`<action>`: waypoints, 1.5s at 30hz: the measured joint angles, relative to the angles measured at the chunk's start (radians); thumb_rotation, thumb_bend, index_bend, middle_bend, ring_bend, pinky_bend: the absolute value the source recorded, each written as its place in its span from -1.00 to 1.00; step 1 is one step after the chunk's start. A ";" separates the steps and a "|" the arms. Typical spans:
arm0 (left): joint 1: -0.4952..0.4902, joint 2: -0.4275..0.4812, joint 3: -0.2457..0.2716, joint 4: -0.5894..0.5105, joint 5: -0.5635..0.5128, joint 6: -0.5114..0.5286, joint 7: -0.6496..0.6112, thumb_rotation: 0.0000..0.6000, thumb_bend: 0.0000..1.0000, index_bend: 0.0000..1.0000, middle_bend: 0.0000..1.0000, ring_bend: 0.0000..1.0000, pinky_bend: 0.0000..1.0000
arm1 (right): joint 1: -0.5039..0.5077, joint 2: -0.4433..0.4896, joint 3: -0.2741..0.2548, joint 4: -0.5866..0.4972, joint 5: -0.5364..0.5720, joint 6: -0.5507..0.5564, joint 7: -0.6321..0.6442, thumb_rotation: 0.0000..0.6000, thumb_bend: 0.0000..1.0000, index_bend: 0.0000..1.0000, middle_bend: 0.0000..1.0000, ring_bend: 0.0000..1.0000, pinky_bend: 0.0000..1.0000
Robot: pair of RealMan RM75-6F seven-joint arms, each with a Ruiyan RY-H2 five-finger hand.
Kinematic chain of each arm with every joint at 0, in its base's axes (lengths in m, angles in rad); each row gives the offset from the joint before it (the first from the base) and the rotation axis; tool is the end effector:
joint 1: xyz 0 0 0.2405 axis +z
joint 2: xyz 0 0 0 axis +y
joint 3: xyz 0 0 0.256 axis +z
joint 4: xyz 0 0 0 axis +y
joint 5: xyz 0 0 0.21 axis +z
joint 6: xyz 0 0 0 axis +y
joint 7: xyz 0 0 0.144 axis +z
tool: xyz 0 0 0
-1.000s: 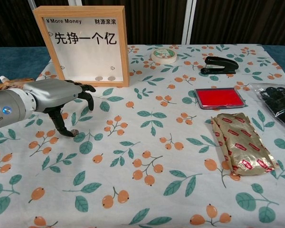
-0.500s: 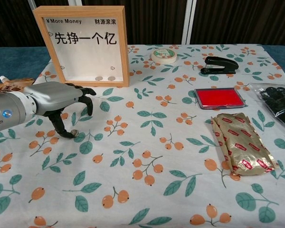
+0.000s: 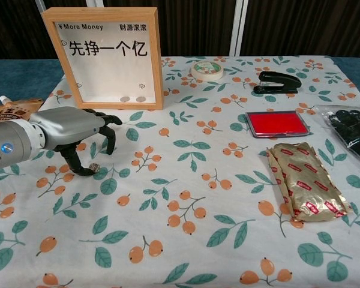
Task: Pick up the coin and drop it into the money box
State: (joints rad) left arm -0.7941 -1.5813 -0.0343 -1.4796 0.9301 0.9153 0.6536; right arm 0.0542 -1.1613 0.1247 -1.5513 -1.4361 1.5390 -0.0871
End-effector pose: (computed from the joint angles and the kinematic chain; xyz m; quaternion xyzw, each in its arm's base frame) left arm -0.1716 0.3193 -0.0502 -0.8195 -0.3194 -0.2251 0.4192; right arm -0.3243 -0.1860 0.1731 0.5582 -0.3439 0.3747 0.6555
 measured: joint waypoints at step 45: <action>-0.005 0.022 0.032 -0.031 -0.036 -0.001 0.047 1.00 -0.08 0.26 -0.99 -1.00 -1.00 | -0.001 0.003 0.001 -0.008 0.013 -0.009 0.002 1.00 -0.40 -1.00 -1.00 -1.00 -1.00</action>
State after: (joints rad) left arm -0.7989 -1.5593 -0.0021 -1.5107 0.8943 0.9143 0.7009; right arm 0.0528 -1.1585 0.1257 -1.5595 -1.4233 1.5300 -0.0853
